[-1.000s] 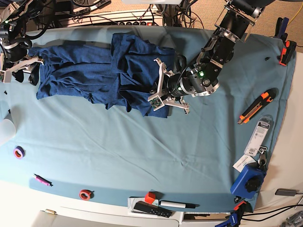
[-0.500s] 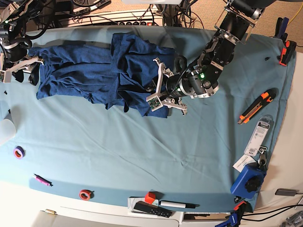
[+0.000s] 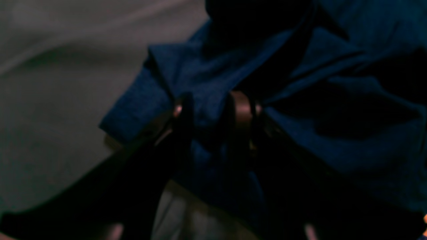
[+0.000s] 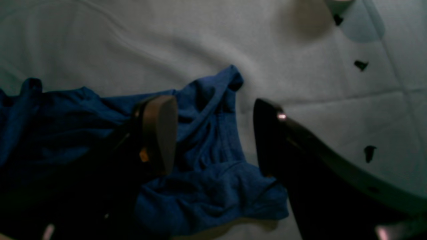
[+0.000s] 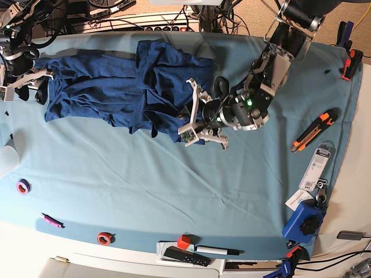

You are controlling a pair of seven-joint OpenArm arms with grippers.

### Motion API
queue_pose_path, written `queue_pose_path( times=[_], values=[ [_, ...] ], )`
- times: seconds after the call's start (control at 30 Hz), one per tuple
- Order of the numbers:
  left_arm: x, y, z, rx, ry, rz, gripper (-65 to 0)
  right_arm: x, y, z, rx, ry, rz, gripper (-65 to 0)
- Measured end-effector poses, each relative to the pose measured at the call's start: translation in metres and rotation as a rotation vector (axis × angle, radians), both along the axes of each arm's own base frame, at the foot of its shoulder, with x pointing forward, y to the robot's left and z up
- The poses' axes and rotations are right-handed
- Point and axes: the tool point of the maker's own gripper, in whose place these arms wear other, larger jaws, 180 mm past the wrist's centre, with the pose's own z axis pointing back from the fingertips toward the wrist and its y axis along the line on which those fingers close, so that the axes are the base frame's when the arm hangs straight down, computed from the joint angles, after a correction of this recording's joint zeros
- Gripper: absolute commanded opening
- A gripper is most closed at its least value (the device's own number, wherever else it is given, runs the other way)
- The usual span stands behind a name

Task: Layout the t-shirt on the table in an organized manner, then fold the t-shirt properly
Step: 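Drag the grasped shirt end with the left gripper across the table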

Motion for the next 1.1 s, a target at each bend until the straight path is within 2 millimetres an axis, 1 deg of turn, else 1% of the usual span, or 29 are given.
queue_pose_path(
  times=[0.27,0.33,0.4,0.6,0.73,0.87,1.03,1.1],
  values=[
    [-0.005,0.0,-0.004,0.0,0.014,0.0,-46.0,0.0,0.0,0.0,0.0,-0.001,0.0,-30.1],
    [-0.008,0.0,-0.006,0.001,0.021,0.0,-48.9,0.0,0.0,0.0,0.0,-0.001,0.0,-30.1],
    [-0.008,0.0,-0.007,0.0,0.022,0.0,-53.9,0.0,0.0,0.0,0.0,0.0,0.0,-30.1],
    [-0.002,-0.003,0.0,-0.029,-0.021,0.003,-55.7,0.0,0.0,0.0,0.0,0.0,0.0,-30.1],
    [-0.002,-0.002,-0.001,-0.024,-0.026,0.005,-65.0,0.0,0.0,0.0,0.0,-0.001,0.0,-30.0],
    [-0.002,-0.001,-0.004,-0.019,-0.017,0.007,-65.0,0.0,0.0,0.0,0.0,0.0,0.0,-30.1],
    [0.001,-0.005,0.001,-0.056,-0.038,0.008,-65.0,0.0,0.0,0.0,0.0,-0.001,0.0,-30.1],
    [0.0,-0.012,0.005,-0.075,-0.037,0.006,-65.0,0.0,0.0,0.0,0.0,-0.001,0.0,-30.1]
  ],
)
